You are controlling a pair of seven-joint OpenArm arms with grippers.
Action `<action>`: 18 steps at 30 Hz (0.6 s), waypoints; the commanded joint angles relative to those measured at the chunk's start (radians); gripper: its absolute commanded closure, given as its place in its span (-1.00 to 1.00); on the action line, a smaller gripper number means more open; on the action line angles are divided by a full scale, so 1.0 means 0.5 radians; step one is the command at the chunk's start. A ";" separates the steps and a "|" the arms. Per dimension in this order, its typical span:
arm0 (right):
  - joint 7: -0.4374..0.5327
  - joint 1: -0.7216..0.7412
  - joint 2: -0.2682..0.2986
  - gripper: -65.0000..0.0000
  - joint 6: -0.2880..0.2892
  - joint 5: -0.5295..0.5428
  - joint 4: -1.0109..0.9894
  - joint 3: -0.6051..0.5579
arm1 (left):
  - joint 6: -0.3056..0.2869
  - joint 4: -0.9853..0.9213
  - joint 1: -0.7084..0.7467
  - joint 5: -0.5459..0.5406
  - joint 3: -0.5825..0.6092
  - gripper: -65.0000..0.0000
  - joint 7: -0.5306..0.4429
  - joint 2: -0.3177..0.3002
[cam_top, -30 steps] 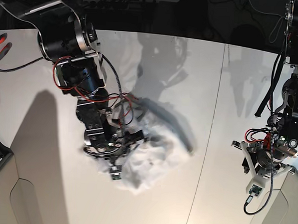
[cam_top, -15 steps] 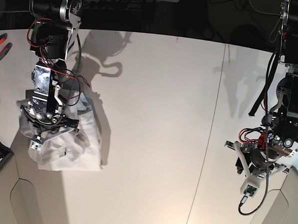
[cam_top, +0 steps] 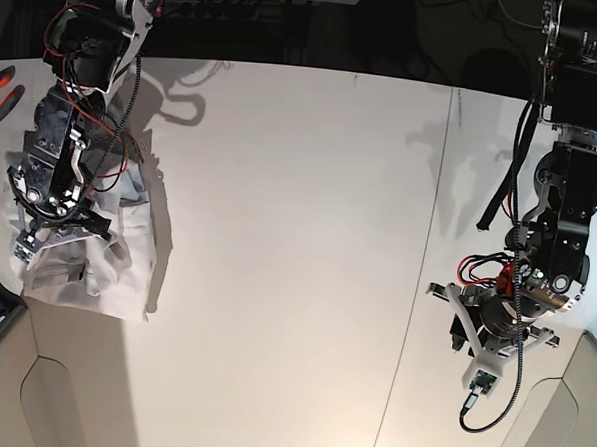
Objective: Layout the t-shirt on the table in an organized manner, then fold the t-shirt properly
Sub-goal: 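Carry the bundle with the right gripper to the table corner and lower it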
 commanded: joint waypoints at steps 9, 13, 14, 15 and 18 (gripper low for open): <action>-0.258 -0.008 0.018 1.00 0.053 -0.018 0.847 0.001 | 0.008 0.032 -0.048 0.008 -0.014 0.40 -0.072 -0.024; -0.266 -0.166 0.018 1.00 0.095 -0.016 1.061 -0.046 | 0.008 0.032 -0.047 0.008 -0.014 0.41 -0.072 -0.025; -0.264 -0.216 0.019 1.00 0.095 -0.017 1.110 -0.067 | 0.008 0.032 -0.047 0.008 -0.014 0.41 -0.072 -0.024; -0.261 -0.261 0.018 1.00 0.095 -0.018 1.154 -0.088 | 0.008 0.032 -0.048 0.008 -0.014 0.41 -0.072 -0.024; -0.266 -0.369 0.019 1.00 0.094 -0.018 1.237 -0.129 | 0.008 0.032 -0.047 0.008 -0.014 0.41 -0.072 -0.024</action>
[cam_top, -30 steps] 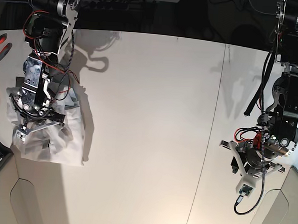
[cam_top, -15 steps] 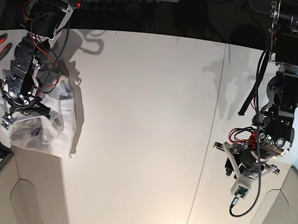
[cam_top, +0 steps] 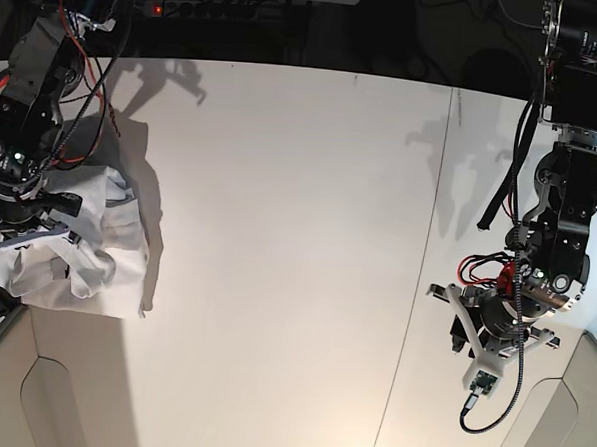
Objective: Layout the t-shirt on the table in an organized manner, then fold the t-shirt properly
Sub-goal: 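Carry the bundle with the right gripper to the table corner and lower it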
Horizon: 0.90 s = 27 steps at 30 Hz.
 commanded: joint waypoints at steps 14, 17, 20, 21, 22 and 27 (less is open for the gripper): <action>0.164 -0.012 0.029 0.56 0.253 0.092 0.046 0.000 | 0.007 0.032 -0.048 0.002 -0.014 0.41 -0.035 -0.023; 0.167 0.056 0.029 0.54 0.256 0.092 0.008 0.000 | 0.007 0.032 -0.047 0.002 -0.014 0.41 -0.035 -0.023; 0.179 0.138 0.029 0.21 0.379 0.093 -0.073 -0.001 | 0.007 0.032 -0.048 0.002 -0.014 0.41 -0.035 -0.023; 0.194 0.167 0.029 0.07 0.403 0.099 -0.115 -0.001 | 0.007 0.032 -0.048 0.002 -0.014 0.41 -0.035 -0.023; 0.215 0.197 0.029 -0.02 0.404 0.098 -0.169 0.000 | 0.006 0.032 -0.048 0.002 -0.014 0.41 -0.035 -0.023; 0.241 0.385 0.037 -0.05 0.402 0.098 -0.551 0.000 | 0.006 0.032 -0.048 0.002 -0.014 0.41 -0.035 -0.023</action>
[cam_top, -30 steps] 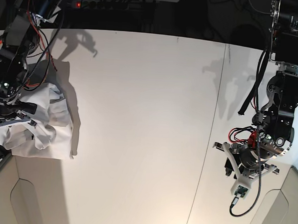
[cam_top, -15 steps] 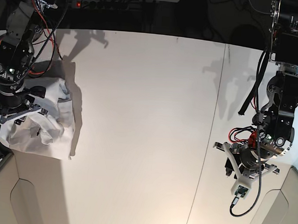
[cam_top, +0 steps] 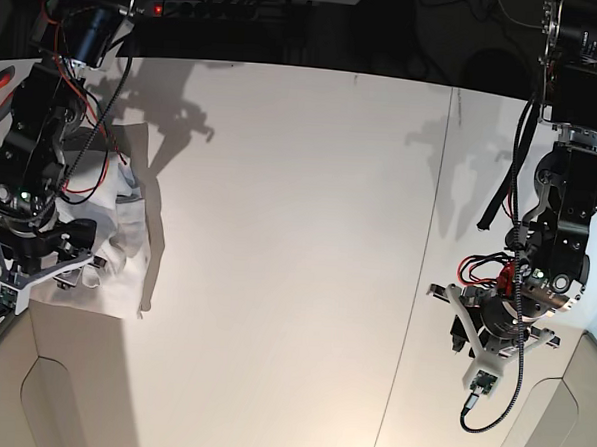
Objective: Layout the t-shirt on the table in an organized manner, then fold the t-shirt properly
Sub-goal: 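Carry the bundle with the right gripper to the table corner and lower it, then release the bundle and press it flat with the right gripper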
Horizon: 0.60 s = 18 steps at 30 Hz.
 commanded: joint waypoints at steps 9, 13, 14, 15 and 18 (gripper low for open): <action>0.133 0.404 0.099 -0.05 -0.004 -0.002 -0.762 0.002 | -0.009 0.032 -0.047 0.002 -0.014 0.41 -0.037 -0.023; 0.145 0.431 0.103 -0.04 -0.004 -0.001 -0.851 0.002 | -0.008 0.032 -0.047 0.002 -0.014 0.41 -0.037 -0.023; 0.143 0.430 0.103 0.00 -0.004 -0.002 -0.851 0.002 | -0.008 0.032 -0.047 0.002 -0.014 0.41 -0.037 -0.023; 0.141 0.431 0.104 0.10 -0.005 -0.002 -0.851 0.002 | -0.008 0.032 -0.047 0.002 -0.014 0.41 -0.037 -0.023; 0.136 0.431 0.103 0.64 -0.019 0.000 -0.851 0.002 | -0.008 0.032 -0.047 0.002 -0.014 0.41 -0.036 -0.023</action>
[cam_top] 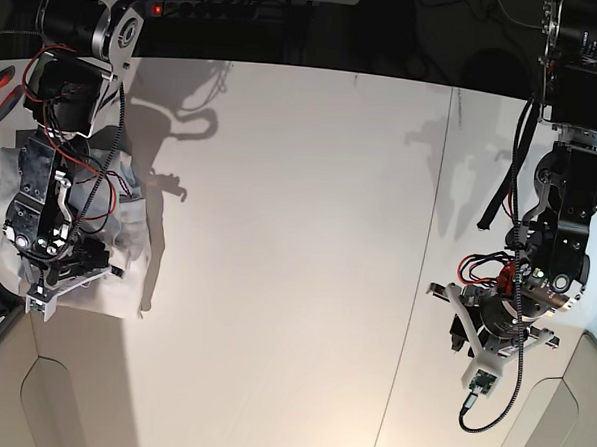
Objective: Layout the t-shirt on the table in an organized manner, then fold the t-shirt properly
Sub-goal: 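Release the bundle and press it flat with the right gripper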
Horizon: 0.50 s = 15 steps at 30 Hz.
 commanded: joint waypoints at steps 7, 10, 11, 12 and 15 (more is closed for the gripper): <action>0.056 0.057 0.017 1.00 -0.009 0.007 0.035 0.001 | 0.008 0.032 -0.047 0.002 -0.014 0.41 -0.034 -0.023; 0.070 0.080 0.017 1.00 -0.009 0.007 0.036 0.001 | 0.008 0.032 -0.047 0.002 -0.014 0.41 -0.035 -0.023; 0.076 0.089 0.017 1.00 -0.011 0.007 0.038 0.001 | 0.008 0.032 -0.047 0.002 -0.014 0.41 -0.035 -0.023; 0.082 0.104 0.017 1.00 -0.013 0.007 0.038 0.001 | 0.008 0.032 -0.047 0.002 -0.014 0.41 -0.035 -0.023; 0.082 0.154 0.017 1.00 -0.016 0.007 0.038 0.001 | 0.008 0.032 -0.047 0.002 -0.014 0.41 -0.035 -0.023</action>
